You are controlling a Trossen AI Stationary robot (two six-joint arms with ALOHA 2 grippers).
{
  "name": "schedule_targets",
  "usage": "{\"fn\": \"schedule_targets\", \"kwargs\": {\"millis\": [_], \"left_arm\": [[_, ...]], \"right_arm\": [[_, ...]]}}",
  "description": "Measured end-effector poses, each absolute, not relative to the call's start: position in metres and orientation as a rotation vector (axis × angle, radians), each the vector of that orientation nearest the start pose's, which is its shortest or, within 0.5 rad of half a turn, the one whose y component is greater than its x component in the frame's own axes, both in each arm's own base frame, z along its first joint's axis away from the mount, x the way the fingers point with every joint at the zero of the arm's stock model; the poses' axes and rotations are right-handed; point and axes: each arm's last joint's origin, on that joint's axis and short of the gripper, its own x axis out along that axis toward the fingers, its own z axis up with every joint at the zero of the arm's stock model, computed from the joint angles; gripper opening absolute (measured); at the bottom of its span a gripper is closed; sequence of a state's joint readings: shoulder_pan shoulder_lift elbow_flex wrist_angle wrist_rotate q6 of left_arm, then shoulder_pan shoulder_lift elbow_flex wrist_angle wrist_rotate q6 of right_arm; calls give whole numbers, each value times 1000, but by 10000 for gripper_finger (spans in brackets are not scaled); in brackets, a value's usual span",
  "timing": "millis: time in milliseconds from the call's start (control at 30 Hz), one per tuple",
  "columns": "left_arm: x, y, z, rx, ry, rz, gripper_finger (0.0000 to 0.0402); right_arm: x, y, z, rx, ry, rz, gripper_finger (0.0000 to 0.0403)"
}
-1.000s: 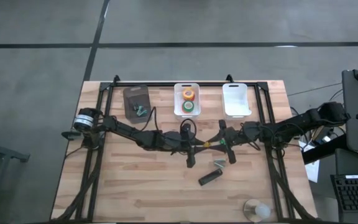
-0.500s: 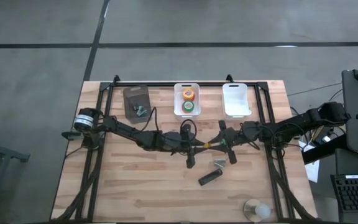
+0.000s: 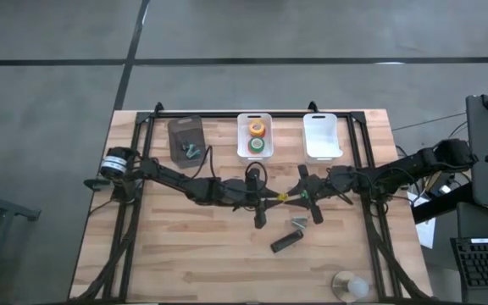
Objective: Pick and place Stapler, Stapler remover, tape
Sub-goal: Put the yellow stapler into the right white bin
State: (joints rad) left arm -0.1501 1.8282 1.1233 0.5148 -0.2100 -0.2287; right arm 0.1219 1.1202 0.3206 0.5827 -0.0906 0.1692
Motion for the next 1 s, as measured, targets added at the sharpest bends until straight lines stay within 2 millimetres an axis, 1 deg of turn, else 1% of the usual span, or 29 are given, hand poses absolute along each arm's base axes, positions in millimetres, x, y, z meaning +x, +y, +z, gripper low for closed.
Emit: {"fn": "schedule_targets", "kwargs": {"millis": [333,833,1000], "left_arm": [[403,-55,228,-194,180,78,82],[403,-55,228,-183,184,78,81],[403,-54,228,-182,182,91,82]], "right_arm": [[213,29,189,163,223,194,85],[213,29,191,166,218,215,122],[213,28,192,166,213,150,129]]}}
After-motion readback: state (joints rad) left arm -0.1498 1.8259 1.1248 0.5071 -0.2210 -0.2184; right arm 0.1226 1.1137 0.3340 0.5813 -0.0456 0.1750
